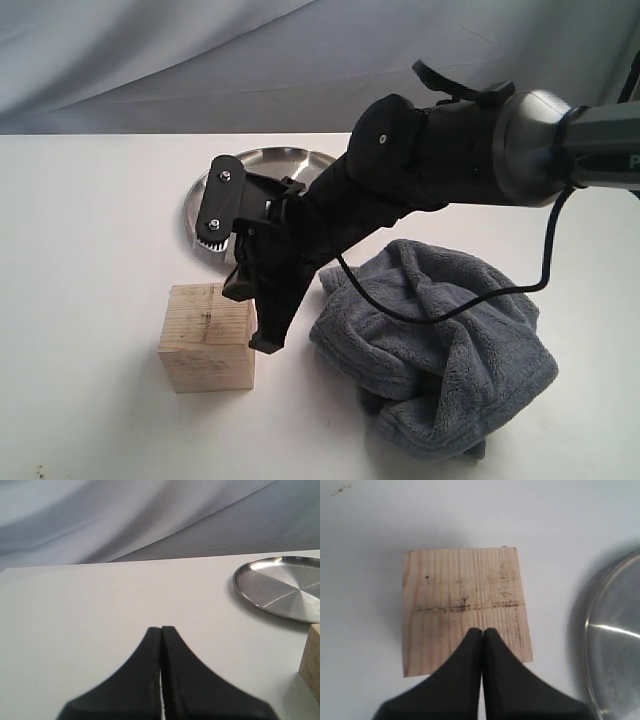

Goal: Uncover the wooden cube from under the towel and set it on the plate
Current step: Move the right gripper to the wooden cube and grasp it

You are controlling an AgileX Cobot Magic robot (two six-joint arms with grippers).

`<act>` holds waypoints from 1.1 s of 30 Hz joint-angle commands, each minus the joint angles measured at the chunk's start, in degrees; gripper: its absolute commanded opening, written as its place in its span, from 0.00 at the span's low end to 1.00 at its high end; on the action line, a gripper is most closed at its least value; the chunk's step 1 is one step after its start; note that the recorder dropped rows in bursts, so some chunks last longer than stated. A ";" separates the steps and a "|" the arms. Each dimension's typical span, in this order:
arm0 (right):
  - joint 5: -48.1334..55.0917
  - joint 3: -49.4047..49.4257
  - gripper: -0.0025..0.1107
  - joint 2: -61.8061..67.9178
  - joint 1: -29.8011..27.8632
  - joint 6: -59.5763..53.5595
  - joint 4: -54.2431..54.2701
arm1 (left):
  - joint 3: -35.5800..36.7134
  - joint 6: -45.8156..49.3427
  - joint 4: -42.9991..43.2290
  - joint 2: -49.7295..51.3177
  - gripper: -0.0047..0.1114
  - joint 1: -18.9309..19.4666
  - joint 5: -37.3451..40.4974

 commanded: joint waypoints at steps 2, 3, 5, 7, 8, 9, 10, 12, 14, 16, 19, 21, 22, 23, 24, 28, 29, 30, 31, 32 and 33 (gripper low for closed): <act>-1.21 -0.32 0.02 -0.15 0.03 0.27 -0.13 | 0.24 -0.08 0.22 -0.24 0.04 -0.34 -0.48; -1.21 -0.32 0.02 -0.15 0.03 0.27 -0.13 | 0.24 -0.08 0.22 -0.24 0.04 -0.34 -0.48; -1.21 -0.32 0.03 -0.15 0.03 0.16 -0.11 | 0.24 -0.08 0.22 -0.24 0.04 -0.34 -0.48; -1.05 -0.32 0.15 -0.15 0.03 0.16 -0.11 | 0.24 -0.08 0.22 -0.24 0.04 -0.34 -0.48; -1.30 -0.32 0.33 -0.15 0.03 0.16 -0.11 | 0.24 -0.08 0.22 -0.24 0.04 -0.34 -0.48; -1.30 -0.32 0.42 -0.15 0.03 0.16 -0.11 | 0.24 -0.08 0.22 -0.24 0.04 -0.34 -0.48; -1.44 -0.32 0.70 -0.15 0.03 0.16 -0.11 | 0.24 -0.08 0.22 -0.24 0.04 -0.34 -0.48; -1.87 -0.32 0.95 -0.15 0.03 1.28 -0.11 | 0.24 -0.08 0.22 -0.24 0.04 -0.34 -0.48; -1.87 -0.32 0.95 -0.15 0.03 1.53 -0.11 | 0.24 -0.08 0.22 -0.24 0.04 -0.34 -0.48; -3.01 -0.32 0.95 -0.15 0.03 2.48 0.79 | 0.24 -0.08 0.22 -0.24 0.04 -0.34 -0.48; -3.18 -0.32 0.95 -0.15 0.03 3.58 3.60 | 0.24 -0.08 0.22 -0.24 0.04 -0.34 -0.48; -3.18 -0.32 0.95 -0.15 0.03 3.58 5.34 | 0.24 -0.08 0.22 -0.24 0.04 -0.34 -0.48; -3.18 -0.32 0.95 -0.15 0.03 3.58 5.34 | 0.24 -0.08 0.22 -0.24 0.04 -0.34 -0.48; -2.90 -0.32 0.95 -0.15 0.03 3.36 5.24 | 0.24 -0.08 0.22 -0.24 0.04 -0.34 -0.48; -2.40 -0.32 0.95 -0.15 0.03 2.74 5.24 | 0.24 -0.08 0.22 -0.24 0.04 -0.34 -0.48; -0.82 -0.32 0.95 1.87 0.03 -3.82 5.24 | 0.24 -0.08 0.22 -0.24 0.04 -0.34 -0.48; -1.16 -0.32 0.95 2.58 0.03 -4.48 5.24 | 0.24 -0.08 0.22 -0.24 0.04 -0.34 -0.48; -1.45 -0.32 0.95 3.23 0.03 -5.26 5.39 | 0.24 -0.08 0.22 -0.24 0.04 -0.34 -0.48; -2.10 -0.32 0.95 3.85 0.03 -5.90 5.51 | 0.24 -0.08 0.22 -0.24 0.04 -0.34 -0.48; -2.71 -0.32 0.95 4.45 0.03 -6.02 5.51 | 0.24 -0.08 0.22 -0.24 0.04 -0.34 -0.48; -3.48 -0.32 0.95 4.95 0.03 -6.16 5.51 | 0.24 -0.08 0.22 -0.24 0.04 -0.34 -0.48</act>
